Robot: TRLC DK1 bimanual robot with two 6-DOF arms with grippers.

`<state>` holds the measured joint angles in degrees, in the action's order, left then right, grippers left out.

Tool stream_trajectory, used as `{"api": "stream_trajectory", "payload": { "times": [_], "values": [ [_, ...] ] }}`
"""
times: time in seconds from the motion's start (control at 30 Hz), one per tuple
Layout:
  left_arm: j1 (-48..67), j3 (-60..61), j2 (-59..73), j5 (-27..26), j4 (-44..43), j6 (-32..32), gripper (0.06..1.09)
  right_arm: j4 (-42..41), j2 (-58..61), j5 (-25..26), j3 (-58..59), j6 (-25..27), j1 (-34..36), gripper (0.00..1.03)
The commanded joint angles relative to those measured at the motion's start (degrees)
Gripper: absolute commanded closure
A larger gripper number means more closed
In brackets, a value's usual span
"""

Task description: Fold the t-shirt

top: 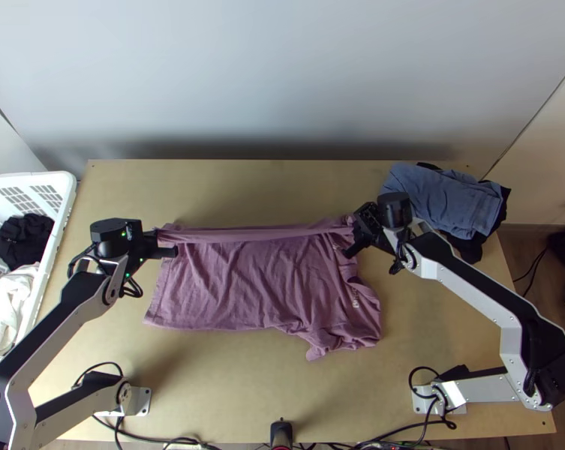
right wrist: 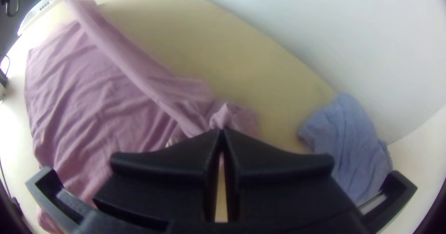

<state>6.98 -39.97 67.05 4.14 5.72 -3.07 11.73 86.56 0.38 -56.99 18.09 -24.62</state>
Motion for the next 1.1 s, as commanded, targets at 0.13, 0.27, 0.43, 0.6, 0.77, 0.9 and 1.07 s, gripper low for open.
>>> {"api": "stream_trajectory", "payload": {
  "times": [0.13, 0.27, 0.43, 0.6, 0.77, 0.9, 1.07],
  "values": [
    [0.5, 4.0, 0.0, 0.1, -1.2, -0.1, 1.05, 0.2, -0.5, -0.3, 4.3, -0.4, -0.6, 1.0],
    [0.8, 5.7, 0.5, 0.1, -1.8, -0.1, 1.05, 0.2, -0.5, -0.3, 5.0, -0.9, -1.0, 1.0],
    [1.7, 7.1, 0.6, 0.1, -2.6, 0.0, 1.05, 0.1, -1.2, -0.3, 6.9, -1.8, -2.3, 1.0],
    [1.8, 7.5, 1.2, 0.1, -2.6, 0.3, 1.05, 0.1, -1.6, -0.3, 9.4, -2.0, -3.2, 1.0],
    [1.8, 7.8, 4.5, 0.1, -2.7, 0.3, 0.99, -0.4, -1.6, -0.3, 10.8, -1.9, -3.2, 0.91],
    [1.5, 6.9, 4.9, 0.1, -1.5, 1.1, 0.82, -0.4, -3.5, -0.3, 11.7, -1.8, -2.7, 0.61],
    [2.1, -0.4, 4.1, 0.0, 14.5, -0.3, 0.17, 2.4, -7.6, -0.3, 10.8, -0.9, -1.9, 0.04]
  ]
}}
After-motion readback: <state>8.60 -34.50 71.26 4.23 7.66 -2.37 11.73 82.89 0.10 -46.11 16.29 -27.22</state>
